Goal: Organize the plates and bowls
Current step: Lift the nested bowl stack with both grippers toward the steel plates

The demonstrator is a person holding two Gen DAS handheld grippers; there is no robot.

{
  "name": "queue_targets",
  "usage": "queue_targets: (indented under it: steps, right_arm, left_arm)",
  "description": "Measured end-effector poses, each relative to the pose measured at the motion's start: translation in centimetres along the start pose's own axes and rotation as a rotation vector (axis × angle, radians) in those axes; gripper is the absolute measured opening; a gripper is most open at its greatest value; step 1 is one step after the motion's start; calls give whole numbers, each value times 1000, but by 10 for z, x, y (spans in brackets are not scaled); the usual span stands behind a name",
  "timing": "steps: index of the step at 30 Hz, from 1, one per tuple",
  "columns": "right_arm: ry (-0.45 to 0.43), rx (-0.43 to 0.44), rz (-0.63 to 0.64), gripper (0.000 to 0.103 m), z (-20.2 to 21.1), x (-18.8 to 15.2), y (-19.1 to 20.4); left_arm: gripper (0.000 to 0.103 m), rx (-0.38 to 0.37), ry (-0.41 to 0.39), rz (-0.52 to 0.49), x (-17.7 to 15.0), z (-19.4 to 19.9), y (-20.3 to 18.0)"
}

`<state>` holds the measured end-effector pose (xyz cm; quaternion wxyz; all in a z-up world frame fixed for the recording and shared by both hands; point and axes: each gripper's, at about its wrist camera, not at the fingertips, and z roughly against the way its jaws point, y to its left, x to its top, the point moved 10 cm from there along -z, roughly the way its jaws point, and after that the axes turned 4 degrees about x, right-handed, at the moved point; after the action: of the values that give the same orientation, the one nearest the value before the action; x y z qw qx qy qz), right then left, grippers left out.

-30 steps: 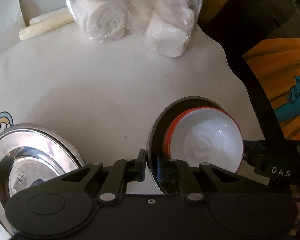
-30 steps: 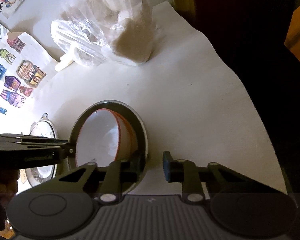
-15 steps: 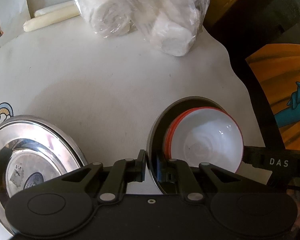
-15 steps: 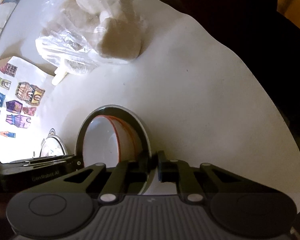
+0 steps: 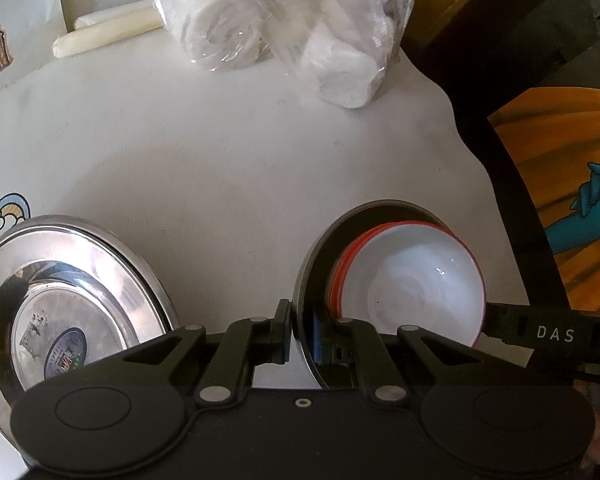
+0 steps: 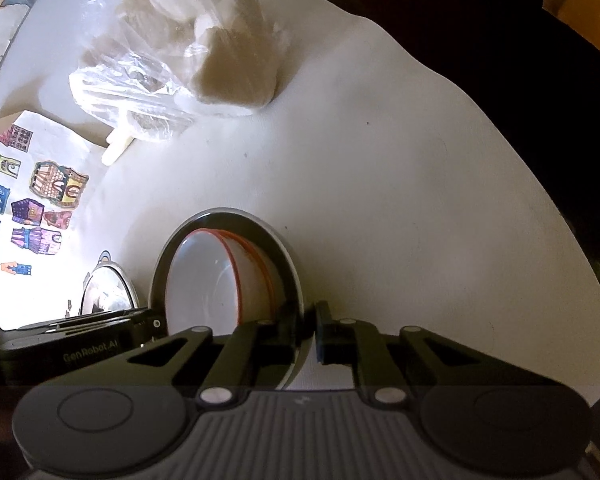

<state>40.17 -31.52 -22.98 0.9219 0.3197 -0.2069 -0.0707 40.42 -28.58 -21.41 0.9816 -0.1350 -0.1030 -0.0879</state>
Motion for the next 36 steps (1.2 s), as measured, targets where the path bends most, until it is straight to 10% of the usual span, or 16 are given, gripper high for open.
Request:
queue_targets:
  steps: [36]
  right_arm:
    - [20,46,112,10,-4,-15,65]
  left_arm:
    - [8,-4,-99,100,-14,67,56]
